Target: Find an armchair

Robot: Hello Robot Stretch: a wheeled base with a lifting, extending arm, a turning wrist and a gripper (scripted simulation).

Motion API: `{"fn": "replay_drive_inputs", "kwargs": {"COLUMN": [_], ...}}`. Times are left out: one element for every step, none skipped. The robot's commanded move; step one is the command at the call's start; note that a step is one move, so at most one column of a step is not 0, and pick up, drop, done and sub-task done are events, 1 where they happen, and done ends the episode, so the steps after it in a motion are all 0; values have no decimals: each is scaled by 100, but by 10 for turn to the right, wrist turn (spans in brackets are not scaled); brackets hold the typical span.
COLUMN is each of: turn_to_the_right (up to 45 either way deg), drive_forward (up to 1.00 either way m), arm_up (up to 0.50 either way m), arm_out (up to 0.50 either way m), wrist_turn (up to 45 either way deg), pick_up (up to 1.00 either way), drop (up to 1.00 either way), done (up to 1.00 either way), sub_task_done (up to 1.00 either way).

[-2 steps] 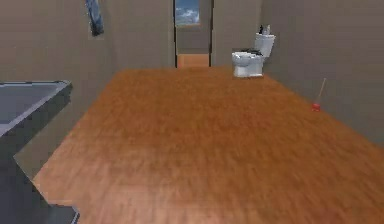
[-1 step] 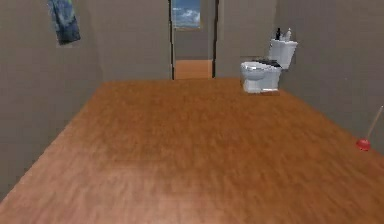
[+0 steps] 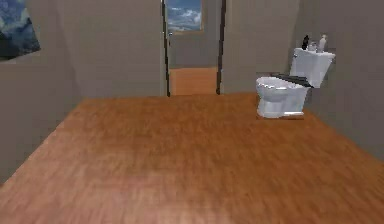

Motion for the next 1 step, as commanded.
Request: {"fn": "replay_drive_inputs", "kwargs": {"turn_to_the_right": [0], "drive_forward": [100], "arm_up": [0], "arm_out": [0], "wrist_turn": [0], "pick_up": [0], "drop": [0], "done": [0], "sub_task_done": [0]}}
